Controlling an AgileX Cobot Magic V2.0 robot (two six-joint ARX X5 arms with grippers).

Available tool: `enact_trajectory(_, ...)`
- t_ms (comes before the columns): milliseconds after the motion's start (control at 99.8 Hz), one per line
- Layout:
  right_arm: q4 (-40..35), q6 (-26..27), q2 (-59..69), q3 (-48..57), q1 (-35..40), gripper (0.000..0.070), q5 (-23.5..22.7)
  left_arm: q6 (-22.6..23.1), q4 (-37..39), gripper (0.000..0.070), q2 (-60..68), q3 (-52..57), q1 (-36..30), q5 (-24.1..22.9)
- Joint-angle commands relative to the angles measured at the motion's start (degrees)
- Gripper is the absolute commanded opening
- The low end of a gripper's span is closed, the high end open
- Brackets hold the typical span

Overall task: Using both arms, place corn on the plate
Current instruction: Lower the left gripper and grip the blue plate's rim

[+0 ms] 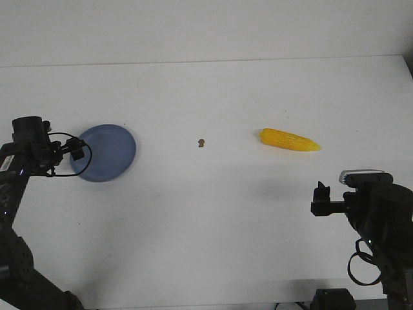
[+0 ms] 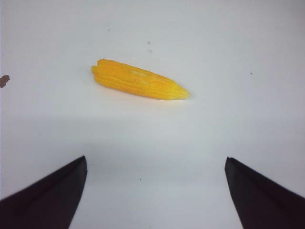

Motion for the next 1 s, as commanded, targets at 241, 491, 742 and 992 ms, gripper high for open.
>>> enact_trajectory(241, 0.5, 0.6, 0.3, 0.9, 0.0, 0.0608, 0.0, -0.4, 1.2, 0.0474, 3.4, 1.4, 0.2, 0.2)
enact_trajectory(491, 0.5, 0.6, 0.3, 0.9, 0.0, 0.0608, 0.0, -0.5, 1.6, 0.0474, 5.0, 1.4, 0.2, 0.2)
enact_trajectory(742, 0.5, 0.6, 0.3, 0.9, 0.0, 0.0608, 0.0, -0.9, 1.1, 0.0472, 7.8, 1.4, 0.1, 1.0)
enact_trajectory(992, 0.5, 0.6, 0.3, 0.9, 0.0, 0.0608, 0.0, -0.8, 1.2, 0.0001, 7.9, 1.4, 0.1, 1.4)
